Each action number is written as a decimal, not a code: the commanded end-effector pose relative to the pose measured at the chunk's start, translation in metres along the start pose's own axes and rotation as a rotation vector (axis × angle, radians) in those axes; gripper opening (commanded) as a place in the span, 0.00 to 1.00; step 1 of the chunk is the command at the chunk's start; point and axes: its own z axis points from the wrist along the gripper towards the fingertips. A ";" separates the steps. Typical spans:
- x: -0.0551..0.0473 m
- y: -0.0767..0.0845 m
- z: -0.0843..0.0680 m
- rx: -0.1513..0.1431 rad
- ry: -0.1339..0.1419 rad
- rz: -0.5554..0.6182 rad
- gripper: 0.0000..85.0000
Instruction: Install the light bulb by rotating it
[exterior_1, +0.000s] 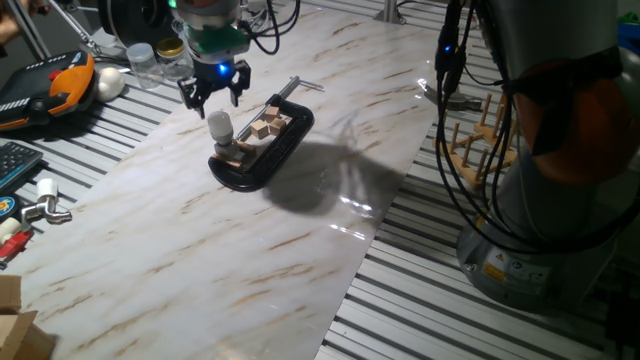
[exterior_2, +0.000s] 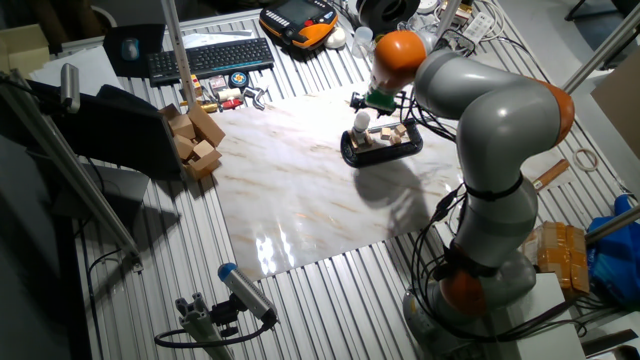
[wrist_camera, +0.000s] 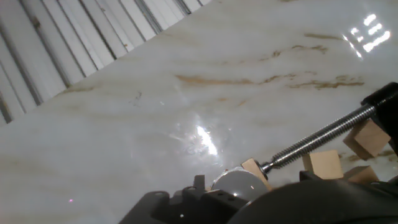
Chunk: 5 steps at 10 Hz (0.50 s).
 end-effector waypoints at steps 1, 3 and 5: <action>-0.001 0.000 -0.002 -0.024 0.008 -0.162 0.80; -0.003 0.001 -0.011 -0.016 0.059 -0.297 0.80; -0.003 0.001 -0.015 -0.025 0.080 -0.384 0.80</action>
